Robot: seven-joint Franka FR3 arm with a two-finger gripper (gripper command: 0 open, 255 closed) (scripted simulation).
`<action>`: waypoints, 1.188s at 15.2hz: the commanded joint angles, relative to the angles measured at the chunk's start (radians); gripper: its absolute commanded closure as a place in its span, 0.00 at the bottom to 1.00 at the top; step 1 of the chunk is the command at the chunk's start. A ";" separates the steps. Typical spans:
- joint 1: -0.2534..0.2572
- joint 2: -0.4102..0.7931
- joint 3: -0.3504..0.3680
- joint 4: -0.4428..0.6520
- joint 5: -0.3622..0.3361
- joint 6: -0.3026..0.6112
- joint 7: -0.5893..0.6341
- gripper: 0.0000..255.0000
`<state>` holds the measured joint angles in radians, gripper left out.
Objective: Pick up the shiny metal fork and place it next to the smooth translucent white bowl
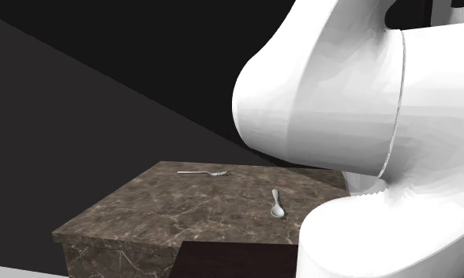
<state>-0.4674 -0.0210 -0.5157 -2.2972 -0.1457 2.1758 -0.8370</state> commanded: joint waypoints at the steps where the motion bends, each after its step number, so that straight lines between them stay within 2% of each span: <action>1: -0.001 0.020 -0.001 -0.011 0.009 0.030 -0.005 1.00; 18: -0.020 0.215 0.016 -0.066 0.120 0.261 -0.069 1.00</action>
<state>-0.4860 0.1837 -0.5022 -2.3603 -0.0329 2.4238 -0.9034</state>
